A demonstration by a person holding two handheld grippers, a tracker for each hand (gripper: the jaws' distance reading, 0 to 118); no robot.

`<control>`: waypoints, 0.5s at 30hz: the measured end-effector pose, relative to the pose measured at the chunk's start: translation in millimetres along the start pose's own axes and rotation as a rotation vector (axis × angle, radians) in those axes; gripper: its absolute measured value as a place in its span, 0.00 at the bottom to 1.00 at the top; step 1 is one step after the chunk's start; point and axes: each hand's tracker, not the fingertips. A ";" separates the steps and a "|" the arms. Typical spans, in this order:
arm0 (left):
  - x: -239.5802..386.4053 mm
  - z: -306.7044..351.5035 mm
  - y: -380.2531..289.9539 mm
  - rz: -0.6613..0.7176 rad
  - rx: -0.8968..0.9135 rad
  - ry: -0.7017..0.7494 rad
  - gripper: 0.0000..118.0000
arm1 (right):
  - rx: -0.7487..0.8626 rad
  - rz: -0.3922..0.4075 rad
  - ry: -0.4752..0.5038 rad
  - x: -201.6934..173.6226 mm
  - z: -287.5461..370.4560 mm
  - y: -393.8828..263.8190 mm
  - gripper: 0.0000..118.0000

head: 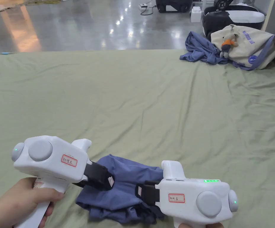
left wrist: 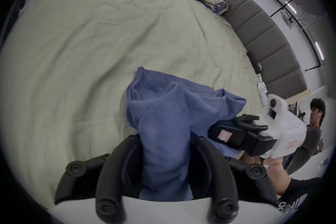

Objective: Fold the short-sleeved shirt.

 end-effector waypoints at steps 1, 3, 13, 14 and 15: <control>0.9 0.3 0.7 -0.015 -0.002 0.014 0.37 | 0.048 0.046 -0.032 -6.6 10.0 1.8 0.03; -2.9 2.9 -0.6 0.000 0.004 0.000 0.37 | 0.212 0.166 -0.045 -21.0 51.9 6.9 0.03; -9.4 8.4 -3.7 -0.012 0.028 -0.024 0.36 | 0.620 0.351 -0.477 -50.5 231.1 -44.2 0.03; -16.3 11.6 1.6 -0.014 0.030 -0.026 0.35 | 0.604 0.340 -0.486 -48.9 229.6 -41.6 0.03; -23.0 16.4 7.3 -0.014 0.020 -0.020 0.34 | 0.585 0.346 -0.498 -48.6 227.6 -41.5 0.03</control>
